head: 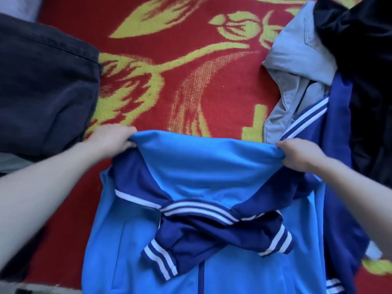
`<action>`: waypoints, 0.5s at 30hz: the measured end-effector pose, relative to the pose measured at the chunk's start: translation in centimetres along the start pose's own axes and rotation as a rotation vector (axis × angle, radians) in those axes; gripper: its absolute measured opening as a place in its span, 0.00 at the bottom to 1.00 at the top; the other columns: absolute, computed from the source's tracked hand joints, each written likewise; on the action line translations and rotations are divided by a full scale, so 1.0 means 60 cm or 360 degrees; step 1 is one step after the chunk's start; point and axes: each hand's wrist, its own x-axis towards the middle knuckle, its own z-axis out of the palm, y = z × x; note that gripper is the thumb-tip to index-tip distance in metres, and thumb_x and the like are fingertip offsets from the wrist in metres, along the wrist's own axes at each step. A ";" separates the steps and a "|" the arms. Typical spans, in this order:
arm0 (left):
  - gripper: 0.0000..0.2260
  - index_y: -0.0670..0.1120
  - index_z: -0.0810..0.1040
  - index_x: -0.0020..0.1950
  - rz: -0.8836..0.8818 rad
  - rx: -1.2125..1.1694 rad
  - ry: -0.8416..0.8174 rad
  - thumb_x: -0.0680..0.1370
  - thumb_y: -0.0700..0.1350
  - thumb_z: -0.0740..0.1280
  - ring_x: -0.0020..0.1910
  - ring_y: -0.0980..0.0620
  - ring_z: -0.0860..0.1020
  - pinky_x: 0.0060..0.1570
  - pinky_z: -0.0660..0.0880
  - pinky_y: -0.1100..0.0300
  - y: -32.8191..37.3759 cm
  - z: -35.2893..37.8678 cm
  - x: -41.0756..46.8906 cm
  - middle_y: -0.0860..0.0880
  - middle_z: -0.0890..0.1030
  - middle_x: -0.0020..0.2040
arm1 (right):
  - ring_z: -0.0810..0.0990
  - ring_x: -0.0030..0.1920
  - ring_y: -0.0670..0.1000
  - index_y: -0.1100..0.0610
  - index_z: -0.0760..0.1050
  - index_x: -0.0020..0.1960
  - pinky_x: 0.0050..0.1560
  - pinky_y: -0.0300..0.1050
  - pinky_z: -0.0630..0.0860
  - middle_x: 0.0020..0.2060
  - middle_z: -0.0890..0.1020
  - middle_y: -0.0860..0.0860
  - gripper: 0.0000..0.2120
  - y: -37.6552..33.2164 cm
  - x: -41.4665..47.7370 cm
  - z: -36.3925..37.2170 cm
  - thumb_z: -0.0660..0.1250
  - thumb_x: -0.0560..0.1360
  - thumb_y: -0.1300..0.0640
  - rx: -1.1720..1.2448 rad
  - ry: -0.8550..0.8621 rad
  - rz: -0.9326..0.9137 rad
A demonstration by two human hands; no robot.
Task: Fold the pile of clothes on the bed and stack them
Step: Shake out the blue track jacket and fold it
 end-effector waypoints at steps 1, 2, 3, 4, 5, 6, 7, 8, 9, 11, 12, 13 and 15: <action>0.10 0.46 0.71 0.46 -0.0012 -0.0063 0.0106 0.77 0.52 0.64 0.53 0.42 0.77 0.39 0.68 0.55 -0.016 -0.011 0.000 0.44 0.80 0.51 | 0.75 0.56 0.56 0.54 0.73 0.52 0.44 0.44 0.67 0.53 0.79 0.53 0.09 0.013 0.002 -0.011 0.64 0.72 0.60 0.0068 -0.0001 0.0035; 0.11 0.45 0.71 0.45 -0.0028 -0.0122 0.0187 0.77 0.53 0.64 0.51 0.41 0.77 0.38 0.69 0.54 -0.030 -0.025 -0.003 0.43 0.80 0.49 | 0.75 0.56 0.57 0.56 0.75 0.53 0.44 0.45 0.67 0.52 0.79 0.55 0.10 0.026 0.003 -0.025 0.67 0.72 0.59 0.0178 0.0042 0.0089; 0.11 0.45 0.71 0.43 -0.0046 -0.0181 0.0276 0.76 0.53 0.64 0.49 0.41 0.77 0.37 0.68 0.54 -0.042 -0.035 -0.003 0.42 0.80 0.47 | 0.75 0.55 0.58 0.58 0.76 0.53 0.44 0.46 0.67 0.51 0.79 0.57 0.11 0.037 0.006 -0.038 0.68 0.72 0.58 0.0306 0.0120 0.0146; 0.11 0.45 0.71 0.42 -0.0062 -0.0245 0.0351 0.77 0.52 0.64 0.47 0.40 0.77 0.36 0.66 0.54 -0.049 -0.043 -0.003 0.41 0.80 0.45 | 0.75 0.54 0.59 0.60 0.76 0.52 0.44 0.47 0.67 0.50 0.79 0.59 0.10 0.044 0.008 -0.048 0.69 0.71 0.58 0.0388 0.0232 0.0194; 0.11 0.45 0.71 0.41 -0.0068 -0.0287 0.0440 0.77 0.52 0.64 0.47 0.39 0.77 0.35 0.64 0.54 -0.050 -0.047 -0.001 0.41 0.79 0.44 | 0.76 0.53 0.60 0.61 0.76 0.51 0.44 0.48 0.67 0.49 0.79 0.59 0.10 0.048 0.012 -0.050 0.69 0.71 0.59 0.0417 0.0340 0.0238; 0.10 0.45 0.73 0.42 -0.0077 -0.0322 0.0513 0.77 0.51 0.65 0.47 0.39 0.77 0.35 0.63 0.55 -0.049 -0.051 0.003 0.41 0.79 0.44 | 0.75 0.52 0.61 0.61 0.76 0.50 0.43 0.48 0.67 0.49 0.78 0.60 0.09 0.047 0.014 -0.052 0.69 0.72 0.59 0.0431 0.0423 0.0283; 0.09 0.45 0.75 0.44 -0.0085 -0.0360 0.0564 0.77 0.51 0.65 0.47 0.39 0.77 0.36 0.63 0.55 -0.047 -0.051 0.007 0.41 0.80 0.44 | 0.75 0.52 0.62 0.62 0.76 0.50 0.44 0.49 0.67 0.48 0.76 0.60 0.08 0.044 0.015 -0.049 0.68 0.72 0.60 0.0440 0.0478 0.0294; 0.09 0.45 0.76 0.46 -0.0087 -0.0401 0.0557 0.77 0.50 0.65 0.47 0.39 0.77 0.36 0.65 0.54 -0.044 -0.053 0.008 0.42 0.80 0.44 | 0.74 0.53 0.62 0.63 0.75 0.50 0.44 0.50 0.68 0.49 0.75 0.60 0.08 0.039 0.013 -0.044 0.67 0.72 0.61 0.0424 0.0486 0.0267; 0.08 0.46 0.78 0.47 -0.0075 -0.0418 0.0513 0.77 0.50 0.65 0.47 0.41 0.77 0.36 0.66 0.55 -0.042 -0.050 0.007 0.43 0.81 0.45 | 0.73 0.53 0.62 0.63 0.75 0.50 0.46 0.51 0.70 0.49 0.75 0.60 0.08 0.036 0.010 -0.035 0.67 0.72 0.61 0.0373 0.0454 0.0203; 0.07 0.47 0.80 0.49 -0.0037 -0.0449 0.0432 0.76 0.49 0.66 0.49 0.42 0.77 0.37 0.67 0.55 -0.041 -0.039 -0.007 0.44 0.81 0.45 | 0.72 0.53 0.61 0.64 0.74 0.50 0.47 0.53 0.72 0.48 0.75 0.60 0.08 0.036 -0.006 -0.024 0.66 0.72 0.62 0.0262 0.0461 0.0092; 0.07 0.48 0.82 0.50 -0.0016 -0.0501 0.0454 0.75 0.48 0.68 0.49 0.42 0.77 0.39 0.69 0.54 -0.044 -0.033 -0.019 0.43 0.81 0.46 | 0.73 0.51 0.61 0.64 0.75 0.49 0.46 0.53 0.72 0.46 0.76 0.59 0.08 0.037 -0.019 -0.023 0.67 0.71 0.63 0.0249 0.0531 0.0079; 0.07 0.48 0.83 0.50 0.0009 -0.0588 0.0494 0.75 0.48 0.69 0.50 0.43 0.77 0.42 0.71 0.52 -0.050 -0.023 -0.035 0.44 0.82 0.46 | 0.75 0.49 0.62 0.64 0.75 0.47 0.43 0.53 0.72 0.44 0.77 0.60 0.07 0.037 -0.033 -0.023 0.68 0.70 0.64 0.0256 0.0635 0.0068; 0.12 0.49 0.83 0.49 0.0049 -0.0736 0.0530 0.72 0.54 0.68 0.49 0.47 0.77 0.48 0.74 0.49 -0.076 0.010 -0.068 0.46 0.82 0.46 | 0.77 0.39 0.63 0.64 0.75 0.42 0.37 0.52 0.72 0.38 0.78 0.60 0.06 0.038 -0.077 -0.019 0.67 0.69 0.61 0.0273 0.0920 -0.0079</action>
